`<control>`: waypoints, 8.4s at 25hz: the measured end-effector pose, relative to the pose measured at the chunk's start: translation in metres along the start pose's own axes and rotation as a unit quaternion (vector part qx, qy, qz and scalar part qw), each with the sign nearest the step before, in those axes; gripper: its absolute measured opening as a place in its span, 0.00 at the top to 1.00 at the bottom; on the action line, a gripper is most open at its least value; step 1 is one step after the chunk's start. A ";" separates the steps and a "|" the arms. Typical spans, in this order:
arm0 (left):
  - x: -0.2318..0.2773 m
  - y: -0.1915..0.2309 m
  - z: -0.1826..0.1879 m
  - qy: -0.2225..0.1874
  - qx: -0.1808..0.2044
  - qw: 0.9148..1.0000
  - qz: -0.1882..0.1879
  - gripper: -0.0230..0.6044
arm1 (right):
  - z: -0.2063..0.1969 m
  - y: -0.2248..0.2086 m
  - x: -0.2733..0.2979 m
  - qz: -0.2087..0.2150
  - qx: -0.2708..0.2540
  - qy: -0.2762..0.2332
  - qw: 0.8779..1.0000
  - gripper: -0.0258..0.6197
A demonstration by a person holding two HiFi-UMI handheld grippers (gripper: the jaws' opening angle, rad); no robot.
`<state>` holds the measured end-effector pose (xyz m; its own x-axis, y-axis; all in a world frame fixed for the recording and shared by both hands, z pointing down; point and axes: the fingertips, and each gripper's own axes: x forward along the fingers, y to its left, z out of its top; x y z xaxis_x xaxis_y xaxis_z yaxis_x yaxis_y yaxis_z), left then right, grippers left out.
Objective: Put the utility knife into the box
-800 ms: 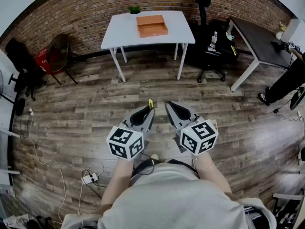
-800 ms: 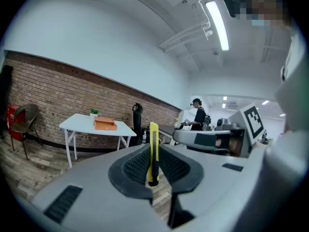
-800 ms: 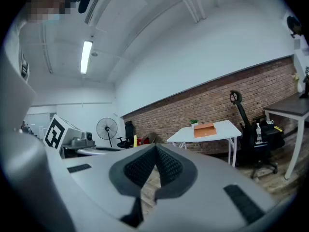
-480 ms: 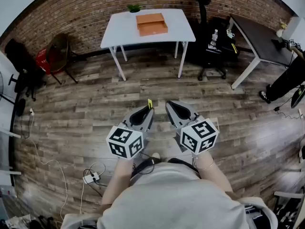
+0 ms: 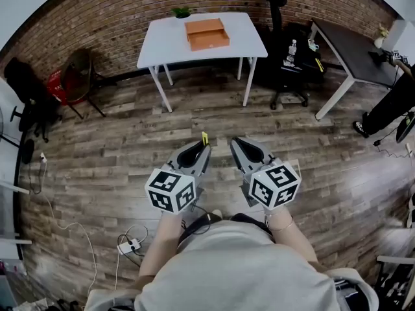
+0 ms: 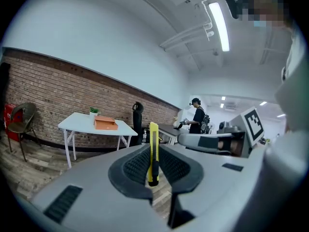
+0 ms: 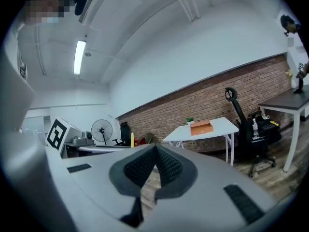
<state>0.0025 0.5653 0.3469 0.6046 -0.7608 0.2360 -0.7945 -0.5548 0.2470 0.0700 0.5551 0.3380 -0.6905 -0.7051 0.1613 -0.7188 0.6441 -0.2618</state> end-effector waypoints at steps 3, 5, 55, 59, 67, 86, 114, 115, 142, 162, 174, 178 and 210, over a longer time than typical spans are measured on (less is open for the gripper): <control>-0.002 0.013 0.008 -0.010 0.011 1.000 -0.007 0.89 | -0.002 0.005 0.013 -0.003 0.000 0.002 1.000 0.96; -0.005 0.028 0.015 -0.017 0.022 1.000 -0.003 0.89 | -0.003 0.010 0.022 -0.003 -0.002 0.004 1.000 0.96; 0.323 0.214 0.083 0.045 -0.046 0.998 -0.002 0.89 | 0.085 -0.263 0.291 0.054 0.028 0.026 0.998 0.96; 0.337 0.225 0.080 0.052 -0.049 0.997 -0.001 0.89 | 0.082 -0.278 0.298 0.048 0.035 0.028 0.998 0.96; 0.372 0.266 0.096 0.052 -0.048 0.997 -0.007 0.89 | 0.085 -0.304 0.347 0.038 0.044 0.034 0.998 0.96; 0.476 0.445 0.171 0.066 -0.047 0.996 -0.044 0.89 | 0.134 -0.381 0.540 -0.015 0.023 0.047 0.999 0.96; 0.542 0.519 0.188 0.106 -0.035 0.991 -0.080 0.89 | 0.136 -0.435 0.619 -0.052 0.049 0.064 0.995 0.96; 0.545 0.520 0.188 0.107 -0.037 0.990 -0.078 0.89 | 0.137 -0.437 0.619 -0.051 0.050 0.065 0.995 0.96; 0.613 0.539 0.160 0.223 0.126 0.966 -0.030 0.89 | 0.119 -0.509 0.620 -0.047 0.103 0.094 0.989 0.96; 0.659 0.541 0.078 0.387 0.224 0.892 -0.056 0.88 | 0.087 -0.548 0.612 -0.051 0.118 0.134 0.983 0.96; 0.675 0.541 0.054 0.435 0.258 0.859 -0.081 0.88 | 0.077 -0.566 0.609 -0.068 0.116 0.139 0.981 0.96; 0.679 0.541 0.048 0.442 0.257 0.855 -0.082 0.88 | 0.079 -0.566 0.609 -0.068 0.099 0.134 0.984 0.96; 0.657 0.535 0.104 0.350 0.176 0.917 -0.073 0.86 | 0.107 -0.547 0.613 -0.042 0.069 0.124 0.989 0.96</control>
<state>-0.0315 -0.2666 0.5368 0.4969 -0.3357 0.8003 -0.5965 -0.8019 0.0341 0.0488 -0.2607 0.4786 -0.6402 -0.6484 0.4119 -0.7680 0.5285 -0.3618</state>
